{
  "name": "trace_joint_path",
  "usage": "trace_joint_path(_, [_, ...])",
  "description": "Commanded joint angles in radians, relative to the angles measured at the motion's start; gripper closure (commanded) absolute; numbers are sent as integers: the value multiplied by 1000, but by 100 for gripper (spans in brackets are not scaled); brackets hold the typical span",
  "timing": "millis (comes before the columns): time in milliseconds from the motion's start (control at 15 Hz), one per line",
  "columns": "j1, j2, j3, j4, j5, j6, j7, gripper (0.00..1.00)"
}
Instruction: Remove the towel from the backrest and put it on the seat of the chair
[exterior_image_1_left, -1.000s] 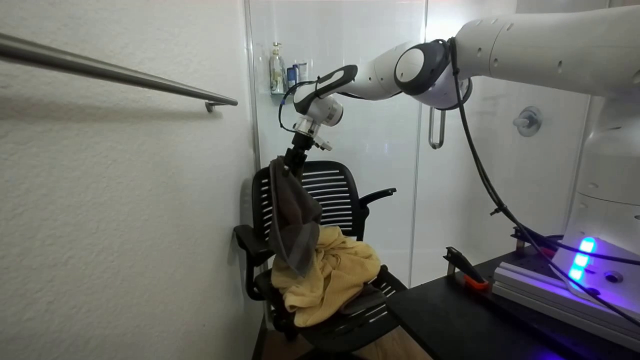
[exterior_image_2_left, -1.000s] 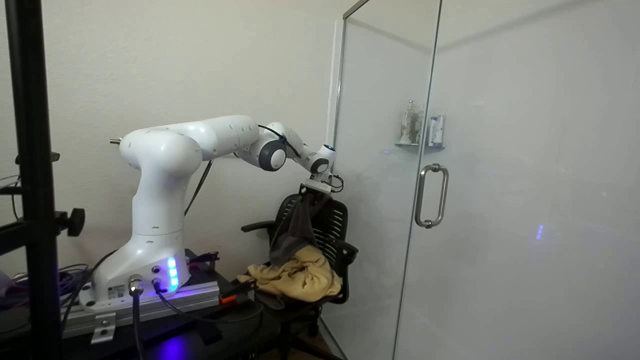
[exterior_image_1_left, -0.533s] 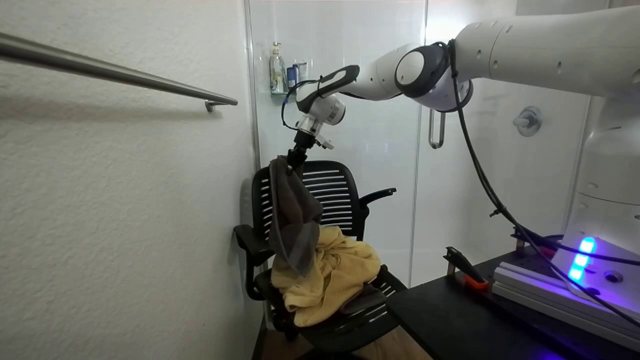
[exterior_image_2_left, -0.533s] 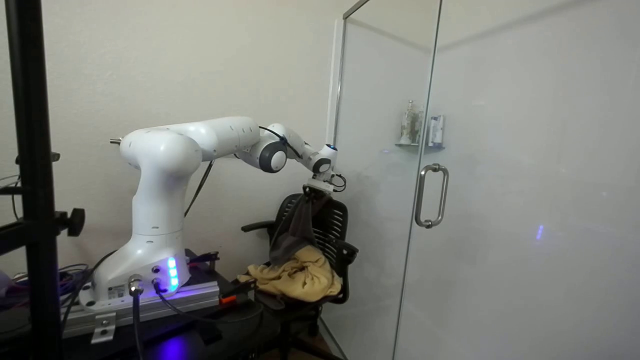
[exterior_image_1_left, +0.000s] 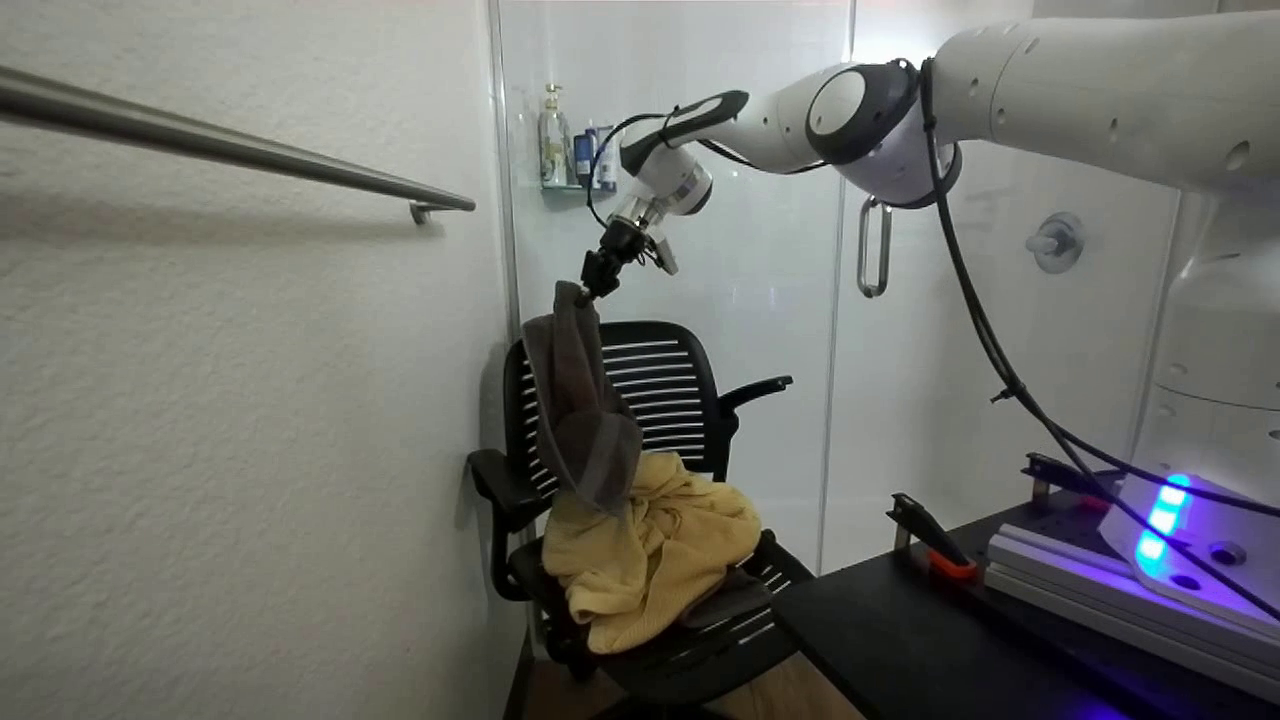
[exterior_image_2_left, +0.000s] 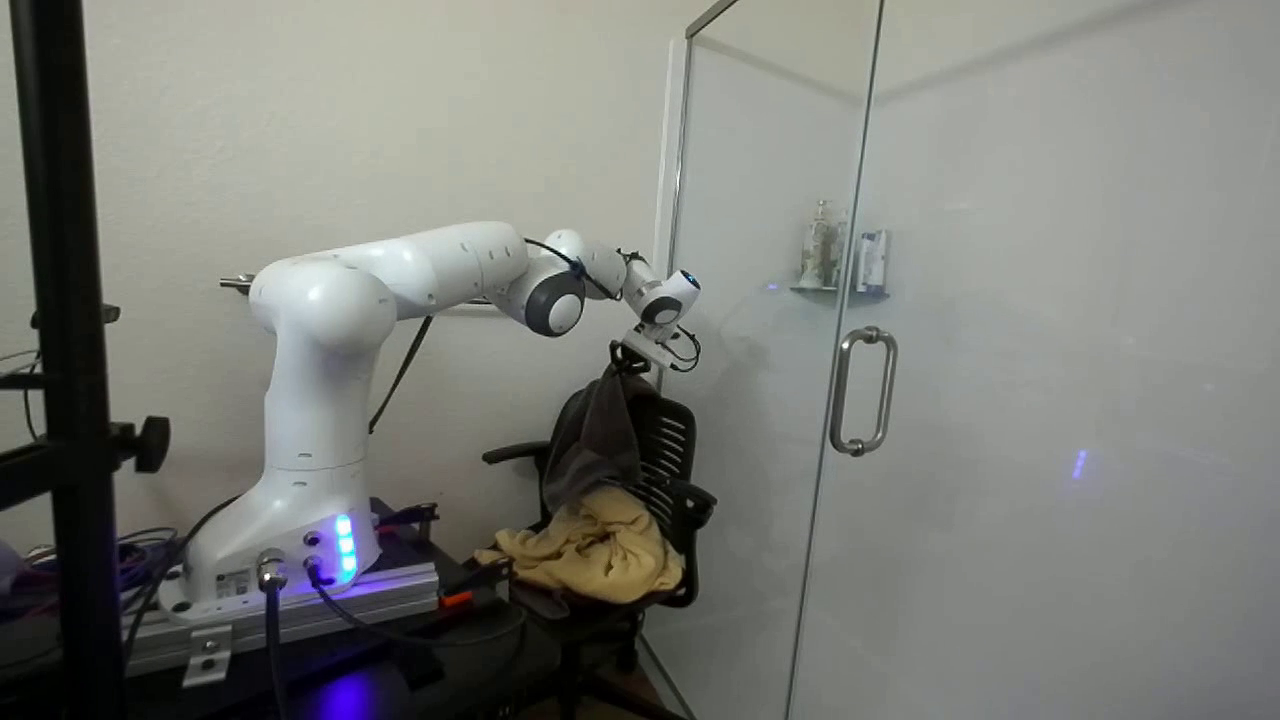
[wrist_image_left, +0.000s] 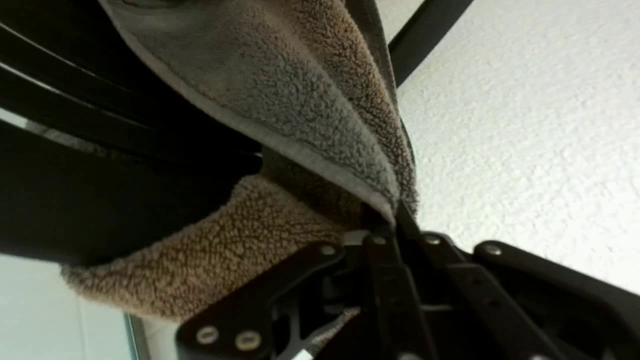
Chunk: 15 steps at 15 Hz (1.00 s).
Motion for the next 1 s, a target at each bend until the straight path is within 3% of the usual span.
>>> trace_joint_path(0, [-16,-131,4,-85,17,-47,88,98])
trace_joint_path(600, [126,-409,-130,-196,-134,-61,704,98])
trace_joint_path(933, [195,-582,-133,-327,-143,-169,1058,98])
